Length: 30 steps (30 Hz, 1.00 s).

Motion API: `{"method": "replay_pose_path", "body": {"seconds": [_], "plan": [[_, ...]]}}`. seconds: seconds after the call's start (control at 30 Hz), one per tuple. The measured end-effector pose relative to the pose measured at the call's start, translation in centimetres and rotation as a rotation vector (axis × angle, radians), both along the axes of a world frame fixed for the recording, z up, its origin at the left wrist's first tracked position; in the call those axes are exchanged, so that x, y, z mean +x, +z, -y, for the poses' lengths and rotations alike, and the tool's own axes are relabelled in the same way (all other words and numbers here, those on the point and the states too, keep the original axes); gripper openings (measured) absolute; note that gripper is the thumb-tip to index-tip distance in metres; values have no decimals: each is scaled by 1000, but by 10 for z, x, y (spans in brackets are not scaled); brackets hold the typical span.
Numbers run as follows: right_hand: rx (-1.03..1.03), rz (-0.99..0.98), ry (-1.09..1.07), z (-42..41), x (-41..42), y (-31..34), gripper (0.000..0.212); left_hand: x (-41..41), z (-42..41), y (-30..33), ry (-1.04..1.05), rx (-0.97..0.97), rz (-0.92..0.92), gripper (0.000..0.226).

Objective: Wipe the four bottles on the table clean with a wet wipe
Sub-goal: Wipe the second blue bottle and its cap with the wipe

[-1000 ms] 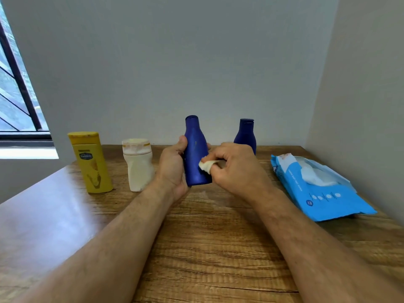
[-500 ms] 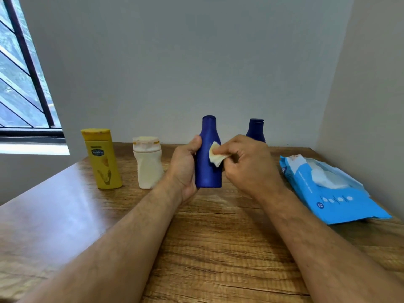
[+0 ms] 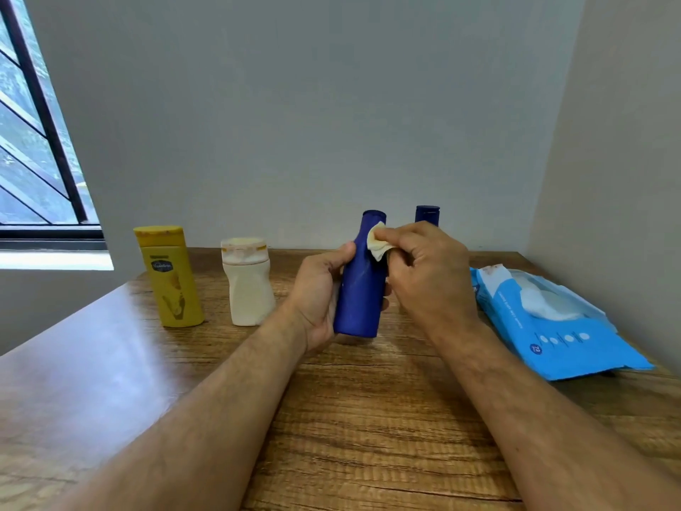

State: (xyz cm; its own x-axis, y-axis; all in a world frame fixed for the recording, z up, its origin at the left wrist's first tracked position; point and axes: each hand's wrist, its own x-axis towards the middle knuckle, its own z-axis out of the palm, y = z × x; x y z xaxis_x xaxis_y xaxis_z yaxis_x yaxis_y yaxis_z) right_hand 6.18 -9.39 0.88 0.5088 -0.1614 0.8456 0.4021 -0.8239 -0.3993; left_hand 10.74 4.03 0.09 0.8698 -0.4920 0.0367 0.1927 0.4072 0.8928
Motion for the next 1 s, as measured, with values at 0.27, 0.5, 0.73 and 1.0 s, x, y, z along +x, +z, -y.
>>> {"method": "replay_pose_path", "body": {"seconds": [0.27,0.5,0.73,1.0], "plan": [[-210,-325,266,-6,-8,-2,23,10,-4,4,194,-149,-75,47],[-35,-89,6,-7,0,-1,18,1,0,2,46,-17,-40,38],[-170,-281,134,-3,-6,1,22,4,-1,0,95,7,-40,42],[-274,-459,238,-9,-6,3,31,13,-6,2,243,-82,-96,45]]}}
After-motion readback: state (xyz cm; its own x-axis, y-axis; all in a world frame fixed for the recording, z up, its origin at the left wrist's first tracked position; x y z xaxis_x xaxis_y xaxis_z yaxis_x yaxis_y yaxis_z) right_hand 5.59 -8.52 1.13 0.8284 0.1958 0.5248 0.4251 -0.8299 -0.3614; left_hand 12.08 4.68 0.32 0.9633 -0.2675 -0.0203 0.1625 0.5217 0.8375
